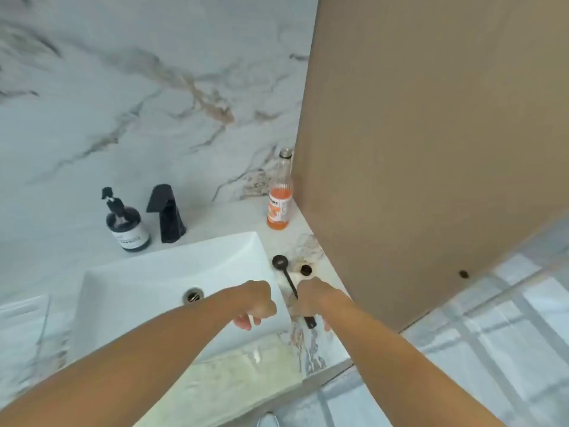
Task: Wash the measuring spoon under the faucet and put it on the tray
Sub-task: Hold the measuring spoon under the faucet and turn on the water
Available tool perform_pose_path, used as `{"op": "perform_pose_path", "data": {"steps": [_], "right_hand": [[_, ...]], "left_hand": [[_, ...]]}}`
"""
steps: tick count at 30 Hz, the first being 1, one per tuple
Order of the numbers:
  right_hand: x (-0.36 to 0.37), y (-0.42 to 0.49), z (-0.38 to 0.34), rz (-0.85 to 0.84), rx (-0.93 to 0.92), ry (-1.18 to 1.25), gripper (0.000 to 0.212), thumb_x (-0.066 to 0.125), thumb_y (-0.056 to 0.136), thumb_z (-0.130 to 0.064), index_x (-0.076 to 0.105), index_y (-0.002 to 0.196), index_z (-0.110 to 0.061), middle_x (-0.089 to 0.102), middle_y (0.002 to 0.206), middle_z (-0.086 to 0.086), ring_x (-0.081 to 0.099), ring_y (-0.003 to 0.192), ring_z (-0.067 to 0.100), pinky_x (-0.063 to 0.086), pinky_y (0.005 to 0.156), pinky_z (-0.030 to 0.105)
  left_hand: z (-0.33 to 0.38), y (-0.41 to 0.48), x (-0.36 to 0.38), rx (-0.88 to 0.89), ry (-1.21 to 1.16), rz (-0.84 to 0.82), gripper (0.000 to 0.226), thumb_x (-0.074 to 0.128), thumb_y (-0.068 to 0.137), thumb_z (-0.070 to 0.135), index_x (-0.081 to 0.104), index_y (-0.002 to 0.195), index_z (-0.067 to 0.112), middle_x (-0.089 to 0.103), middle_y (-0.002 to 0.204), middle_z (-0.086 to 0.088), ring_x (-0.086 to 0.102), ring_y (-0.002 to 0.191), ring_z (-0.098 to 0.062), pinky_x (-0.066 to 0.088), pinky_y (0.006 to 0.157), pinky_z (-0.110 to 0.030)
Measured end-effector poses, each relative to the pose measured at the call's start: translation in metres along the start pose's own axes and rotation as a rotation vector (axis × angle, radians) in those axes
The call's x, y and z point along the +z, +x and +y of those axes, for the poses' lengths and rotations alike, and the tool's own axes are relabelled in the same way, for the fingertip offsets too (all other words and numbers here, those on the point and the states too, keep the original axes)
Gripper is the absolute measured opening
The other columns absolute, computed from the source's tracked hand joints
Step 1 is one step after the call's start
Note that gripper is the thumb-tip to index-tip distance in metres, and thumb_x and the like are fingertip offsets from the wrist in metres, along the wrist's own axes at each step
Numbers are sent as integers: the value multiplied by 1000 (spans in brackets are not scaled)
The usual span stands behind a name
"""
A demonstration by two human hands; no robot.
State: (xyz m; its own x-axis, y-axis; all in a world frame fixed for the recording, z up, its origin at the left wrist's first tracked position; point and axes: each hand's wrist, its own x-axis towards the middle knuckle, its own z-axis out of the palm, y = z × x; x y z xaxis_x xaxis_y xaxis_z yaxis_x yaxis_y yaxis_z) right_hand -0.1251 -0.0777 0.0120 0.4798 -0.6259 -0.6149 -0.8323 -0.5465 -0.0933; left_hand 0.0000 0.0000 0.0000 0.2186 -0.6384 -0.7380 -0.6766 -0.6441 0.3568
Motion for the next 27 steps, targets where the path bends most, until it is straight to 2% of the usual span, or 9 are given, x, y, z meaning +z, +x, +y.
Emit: {"op": "perform_pose_path", "data": {"steps": [2, 5, 8, 11, 15, 17, 22, 25, 27], "right_hand": [[15, 35, 12, 59, -13, 40, 11, 50, 90, -12, 57, 96, -7, 55, 86, 7, 61, 76, 29, 46, 58, 32], [39, 87, 28, 119, -37, 115, 12, 44, 91, -11, 54, 98, -11, 59, 105, 11, 62, 91, 30, 42, 66, 34], [55, 122, 36, 169, -43, 249, 7, 49, 93, -19, 48, 86, -17, 61, 98, 6, 55, 76, 24, 42, 63, 32], [74, 139, 46, 128, -45, 389, 13, 53, 94, -22, 48, 83, -17, 65, 95, 6, 61, 81, 23, 49, 67, 32], [77, 148, 45, 40, -60, 532, 16, 56, 94, -19, 49, 79, -16, 66, 90, 5, 62, 81, 21, 50, 72, 31], [74, 153, 44, -8, -40, 621, 15, 57, 93, -18, 53, 79, -15, 63, 82, 1, 58, 75, 17, 49, 69, 29], [62, 155, 30, -145, -77, 781, 17, 56, 90, -15, 53, 74, -17, 60, 73, -3, 49, 58, 8, 38, 55, 18], [53, 148, 6, -248, -137, 762, 14, 56, 89, -17, 54, 75, -18, 61, 71, -9, 47, 54, 3, 36, 48, 9], [37, 148, -8, -330, -213, 703, 13, 59, 88, -20, 58, 75, -19, 64, 66, -12, 47, 51, 5, 35, 44, 12]], "left_hand": [[4, 35, 2, -31, -132, 62, 30, 45, 87, 18, 65, 104, 3, 75, 97, -11, 71, 61, -23, 57, 50, -26], [11, 87, 1, -123, -354, 96, 26, 46, 91, 18, 63, 103, 2, 75, 96, -9, 71, 58, -22, 57, 48, -27], [13, 133, -6, -217, -587, 94, 26, 53, 96, 24, 65, 96, 2, 76, 91, -5, 76, 67, -23, 60, 50, -29], [12, 155, 2, -210, -781, 91, 23, 60, 94, 29, 65, 88, 8, 76, 88, -6, 76, 66, -21, 61, 54, -28], [-3, 161, 8, -216, -990, 56, 28, 70, 88, 32, 68, 101, 7, 77, 92, -10, 75, 68, -22, 58, 58, -28], [-7, 165, 3, -196, -1070, 18, 31, 73, 87, 31, 70, 105, 6, 77, 93, -10, 72, 70, -22, 58, 61, -27], [-16, 163, -3, -59, -1240, 40, 11, 71, 90, 22, 67, 89, 11, 68, 89, -10, 65, 74, -22, 55, 70, -28], [-39, 150, -10, 8, -1319, 17, 16, 66, 93, 22, 72, 101, 9, 67, 83, -6, 62, 75, -23, 53, 76, -31], [-55, 141, -14, 42, -1368, 26, 17, 63, 95, 20, 73, 101, 7, 64, 79, -5, 59, 73, -23, 54, 75, -33]]}}
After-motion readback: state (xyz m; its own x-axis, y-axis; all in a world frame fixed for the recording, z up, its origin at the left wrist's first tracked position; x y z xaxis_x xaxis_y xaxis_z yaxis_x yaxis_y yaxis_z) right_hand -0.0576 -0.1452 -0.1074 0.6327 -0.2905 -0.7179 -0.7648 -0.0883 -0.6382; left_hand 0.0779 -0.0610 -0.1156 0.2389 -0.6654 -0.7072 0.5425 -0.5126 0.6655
